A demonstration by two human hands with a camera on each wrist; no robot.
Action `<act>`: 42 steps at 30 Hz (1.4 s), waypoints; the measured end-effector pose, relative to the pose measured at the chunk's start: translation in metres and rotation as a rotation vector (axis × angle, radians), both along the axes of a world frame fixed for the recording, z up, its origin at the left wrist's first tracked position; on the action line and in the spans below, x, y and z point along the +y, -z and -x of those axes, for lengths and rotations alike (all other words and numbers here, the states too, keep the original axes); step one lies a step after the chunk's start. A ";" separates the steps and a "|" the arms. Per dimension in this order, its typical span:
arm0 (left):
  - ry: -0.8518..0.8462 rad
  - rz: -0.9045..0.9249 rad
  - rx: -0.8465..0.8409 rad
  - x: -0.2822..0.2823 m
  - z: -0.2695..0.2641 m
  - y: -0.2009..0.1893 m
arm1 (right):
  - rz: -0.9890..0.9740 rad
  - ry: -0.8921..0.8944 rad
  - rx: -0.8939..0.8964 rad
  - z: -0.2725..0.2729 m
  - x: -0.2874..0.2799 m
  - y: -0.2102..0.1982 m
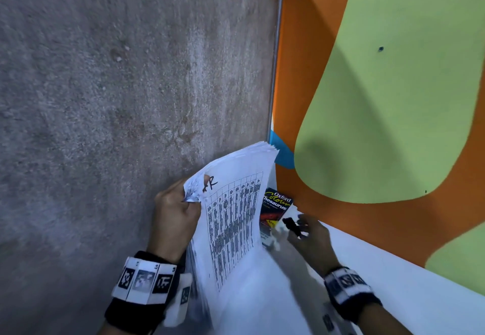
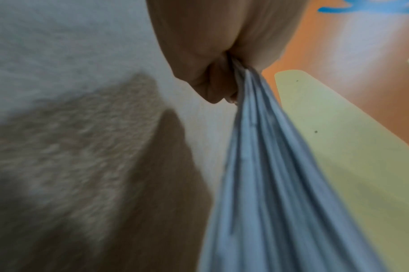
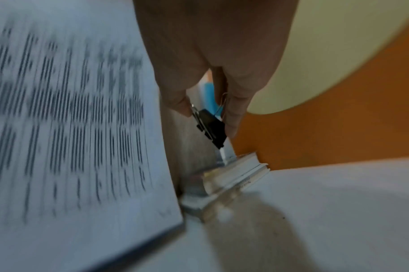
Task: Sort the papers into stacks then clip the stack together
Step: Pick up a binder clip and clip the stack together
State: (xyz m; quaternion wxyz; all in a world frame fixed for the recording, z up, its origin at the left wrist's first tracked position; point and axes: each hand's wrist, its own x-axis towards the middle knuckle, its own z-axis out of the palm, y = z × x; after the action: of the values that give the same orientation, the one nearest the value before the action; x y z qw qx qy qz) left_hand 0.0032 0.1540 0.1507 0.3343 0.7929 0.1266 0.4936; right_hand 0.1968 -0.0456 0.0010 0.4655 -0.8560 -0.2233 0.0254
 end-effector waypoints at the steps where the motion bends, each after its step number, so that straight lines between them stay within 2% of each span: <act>1: 0.041 0.024 -0.005 -0.004 -0.004 -0.003 | -0.098 0.073 0.073 0.004 -0.020 -0.006; 4: 0.045 -0.086 -0.087 -0.025 -0.019 -0.016 | -0.338 0.166 0.320 0.018 -0.081 -0.014; 7: 0.150 -0.065 -0.083 -0.053 -0.039 -0.026 | -0.478 0.198 0.400 0.032 -0.132 -0.021; 11: 0.403 0.135 -0.078 -0.092 -0.075 -0.020 | -0.609 0.231 0.340 0.055 -0.197 -0.051; 18: 0.550 -0.004 -0.023 -0.165 -0.116 -0.018 | -0.885 0.180 0.186 0.084 -0.279 -0.112; 21: 0.619 -0.027 0.025 -0.193 -0.132 -0.012 | -0.888 0.166 0.161 0.091 -0.292 -0.124; 24: 0.736 -0.003 0.078 -0.214 -0.144 -0.008 | -0.886 0.105 0.228 0.095 -0.296 -0.128; 26: 0.746 -0.076 0.098 -0.225 -0.151 -0.005 | -0.810 0.105 0.223 0.096 -0.301 -0.132; 29: 0.763 -0.147 0.128 -0.233 -0.160 0.000 | -0.553 0.158 0.054 0.098 -0.306 -0.146; 33: 0.815 -0.185 0.115 -0.241 -0.160 -0.004 | 0.071 0.156 -0.464 0.093 -0.311 -0.180; 34: 0.826 -0.187 0.118 -0.242 -0.159 -0.006 | 0.173 0.149 -0.548 0.089 -0.312 -0.187; 37: 0.866 -0.179 0.106 -0.243 -0.157 -0.011 | 0.364 0.125 -0.694 0.076 -0.312 -0.210; 40: 0.869 -0.276 0.077 -0.247 -0.155 -0.015 | 0.512 0.097 -0.802 0.069 -0.304 -0.235; 42: 0.873 -0.330 0.070 -0.250 -0.154 -0.016 | 0.587 0.057 -0.812 0.069 -0.297 -0.250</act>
State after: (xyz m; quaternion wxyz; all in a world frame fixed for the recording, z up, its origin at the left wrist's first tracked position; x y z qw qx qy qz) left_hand 0.1575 -0.0963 0.1671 0.3756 0.8308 -0.2877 0.2931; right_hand 0.1276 -0.3428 0.2506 0.0808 -0.8974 -0.3465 -0.2609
